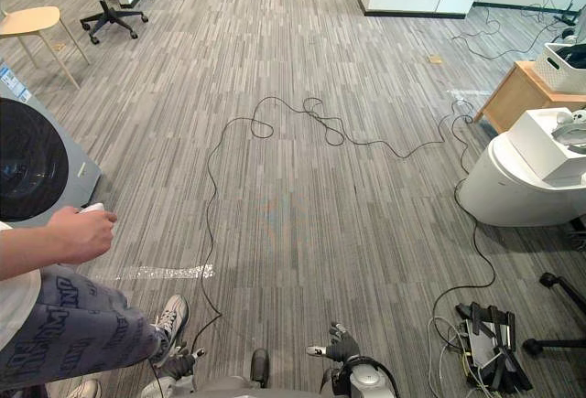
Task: Organize washtable
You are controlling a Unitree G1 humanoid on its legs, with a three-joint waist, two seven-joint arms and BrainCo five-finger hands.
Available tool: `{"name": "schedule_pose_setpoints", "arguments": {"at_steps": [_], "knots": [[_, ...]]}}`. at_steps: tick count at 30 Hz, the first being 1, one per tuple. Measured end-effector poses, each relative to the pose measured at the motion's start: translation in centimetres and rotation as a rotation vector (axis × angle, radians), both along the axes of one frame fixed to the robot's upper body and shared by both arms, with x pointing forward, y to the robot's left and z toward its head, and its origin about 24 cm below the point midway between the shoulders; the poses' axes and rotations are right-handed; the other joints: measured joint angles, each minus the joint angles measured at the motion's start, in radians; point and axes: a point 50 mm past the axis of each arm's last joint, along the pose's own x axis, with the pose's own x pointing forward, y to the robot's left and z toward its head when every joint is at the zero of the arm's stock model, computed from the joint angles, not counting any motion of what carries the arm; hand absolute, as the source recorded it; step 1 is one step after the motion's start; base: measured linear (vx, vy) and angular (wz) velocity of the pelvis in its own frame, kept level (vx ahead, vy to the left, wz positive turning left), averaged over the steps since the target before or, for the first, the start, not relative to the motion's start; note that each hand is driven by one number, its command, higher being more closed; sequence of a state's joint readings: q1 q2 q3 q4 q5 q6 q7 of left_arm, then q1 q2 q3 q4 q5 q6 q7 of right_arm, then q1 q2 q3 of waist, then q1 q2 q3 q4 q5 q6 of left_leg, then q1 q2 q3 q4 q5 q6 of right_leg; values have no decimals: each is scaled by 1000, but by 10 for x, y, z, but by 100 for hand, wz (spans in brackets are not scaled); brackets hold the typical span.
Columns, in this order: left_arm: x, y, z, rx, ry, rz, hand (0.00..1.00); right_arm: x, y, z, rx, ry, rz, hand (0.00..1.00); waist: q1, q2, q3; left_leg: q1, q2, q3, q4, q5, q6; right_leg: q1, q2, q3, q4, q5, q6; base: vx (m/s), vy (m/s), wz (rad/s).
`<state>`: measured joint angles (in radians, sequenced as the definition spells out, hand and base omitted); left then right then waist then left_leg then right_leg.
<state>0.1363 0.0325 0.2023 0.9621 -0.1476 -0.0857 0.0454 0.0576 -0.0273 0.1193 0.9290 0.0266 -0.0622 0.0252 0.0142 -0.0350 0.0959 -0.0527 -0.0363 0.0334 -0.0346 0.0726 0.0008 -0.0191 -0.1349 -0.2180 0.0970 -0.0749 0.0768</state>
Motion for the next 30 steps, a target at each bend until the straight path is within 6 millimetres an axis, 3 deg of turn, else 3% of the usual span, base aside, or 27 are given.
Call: {"name": "schedule_pose_setpoints", "arguments": {"at_steps": [3,4,12,19,23,25,27,29,30], "knots": [[0,0,0,1,-1,-5,0,-2,0,-2,-2,14,0,0,0,-1,-1,0,-1,-1,5,-2,7,20,6,3,-29,25,0,80,-2,-2],[2,-5,0,-2,-5,-48,0,-3,-9,-3,-18,25,-23,0,-1,26,-13,-57,0,-7,192,-113,19,46,11,12,-41,13,-1,0,0,0],[2,-5,0,-1,-4,-58,0,-5,-10,-4,-18,31,-32,0,0,27,-12,-47,1,11,169,-107,23,56,11,11,-46,18,5,1,0,-1],[0,-10,-2,-7,13,-88,0,-4,-16,-4,11,36,-130,0,0,36,-4,104,-7,93,-63,-23,14,89,0,61,-84,38,18,6,9,-29],[3,-11,-1,-3,11,-124,0,1,-16,-3,32,34,-163,0,0,32,15,118,-7,130,-59,-44,23,79,-4,87,-67,32,27,28,28,-27],[6,-8,0,6,1,-133,0,4,-13,-2,47,26,-177,0,-1,18,31,113,-15,145,-29,-88,38,31,-29,86,50,-30,41,0,15,-5],[11,-12,1,-6,-14,-145,0,9,-15,0,48,14,-180,0,1,21,61,108,-5,152,38,-143,47,-62,-62,42,310,-62,61,2,20,8],[17,-11,3,5,-22,-177,0,17,-13,4,56,-19,-173,0,-2,28,87,127,2,128,79,-177,68,-169,-82,28,566,-50,32,108,35,19],[18,-11,3,8,-21,-185,0,17,-14,4,55,-22,-172,0,-3,24,88,136,8,116,91,-189,72,-183,-83,26,594,-81,22,234,4,36]]}}
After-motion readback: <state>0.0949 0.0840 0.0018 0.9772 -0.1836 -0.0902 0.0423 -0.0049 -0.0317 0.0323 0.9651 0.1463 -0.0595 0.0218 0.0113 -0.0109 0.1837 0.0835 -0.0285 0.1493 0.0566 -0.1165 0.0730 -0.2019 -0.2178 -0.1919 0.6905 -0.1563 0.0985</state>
